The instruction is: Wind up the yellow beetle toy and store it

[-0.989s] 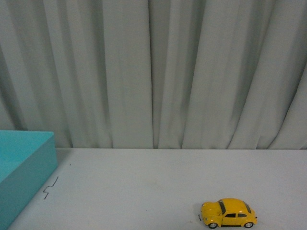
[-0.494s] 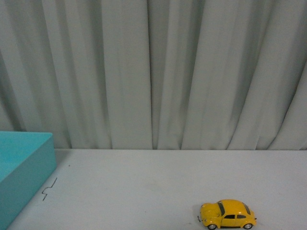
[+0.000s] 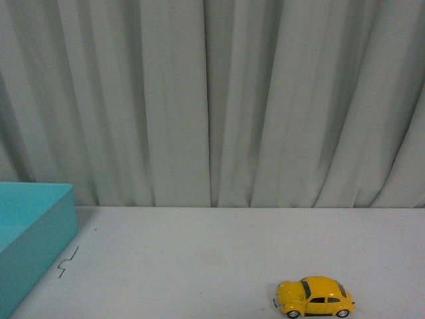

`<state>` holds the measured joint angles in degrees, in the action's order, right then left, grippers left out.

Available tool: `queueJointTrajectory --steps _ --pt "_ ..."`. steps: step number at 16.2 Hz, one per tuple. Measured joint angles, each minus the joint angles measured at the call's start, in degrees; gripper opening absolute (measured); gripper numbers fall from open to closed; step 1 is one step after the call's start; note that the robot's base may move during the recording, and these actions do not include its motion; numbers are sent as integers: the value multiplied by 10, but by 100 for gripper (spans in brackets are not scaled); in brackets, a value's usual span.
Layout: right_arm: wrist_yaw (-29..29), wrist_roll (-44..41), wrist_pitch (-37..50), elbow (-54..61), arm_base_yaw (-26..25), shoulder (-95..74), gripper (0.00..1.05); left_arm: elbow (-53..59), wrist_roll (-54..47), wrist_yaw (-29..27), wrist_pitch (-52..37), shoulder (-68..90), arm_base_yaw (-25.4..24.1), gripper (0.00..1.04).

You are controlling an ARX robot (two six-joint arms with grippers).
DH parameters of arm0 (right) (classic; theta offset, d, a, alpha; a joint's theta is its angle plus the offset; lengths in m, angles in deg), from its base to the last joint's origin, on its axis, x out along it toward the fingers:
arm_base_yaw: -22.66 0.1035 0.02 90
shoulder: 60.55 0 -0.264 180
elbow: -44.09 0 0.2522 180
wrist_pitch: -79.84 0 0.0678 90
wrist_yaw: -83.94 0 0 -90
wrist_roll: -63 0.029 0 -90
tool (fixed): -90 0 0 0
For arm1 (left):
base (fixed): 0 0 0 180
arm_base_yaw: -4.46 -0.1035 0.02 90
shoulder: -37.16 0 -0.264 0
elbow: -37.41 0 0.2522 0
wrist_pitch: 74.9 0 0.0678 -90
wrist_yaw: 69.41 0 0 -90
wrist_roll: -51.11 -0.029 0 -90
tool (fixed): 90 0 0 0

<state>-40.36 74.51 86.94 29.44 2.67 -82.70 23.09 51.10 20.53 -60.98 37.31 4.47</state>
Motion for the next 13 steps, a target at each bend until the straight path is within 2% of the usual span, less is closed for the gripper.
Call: queueJointTrajectory --steps 1,2,4,6,8,11,13 --pt "-25 -2 141 -11 -36 -148 98 0 0 0 0 0 0 98" --pt "-20 -9 259 -38 -57 -283 98 0 0 1 1 0 0 98" --pt "12 -43 464 -161 -50 -562 98 0 0 0 0 0 0 98" --pt "17 -73 481 -251 -14 -720 98 0 0 0 0 0 0 98" --pt "-3 -101 425 -355 29 -831 98 0 0 0 0 0 0 98" --pt "-68 -153 367 -471 77 -909 98 0 0 0 0 0 0 98" --pt "-131 -203 305 -535 106 -948 98 0 0 0 0 0 0 98"
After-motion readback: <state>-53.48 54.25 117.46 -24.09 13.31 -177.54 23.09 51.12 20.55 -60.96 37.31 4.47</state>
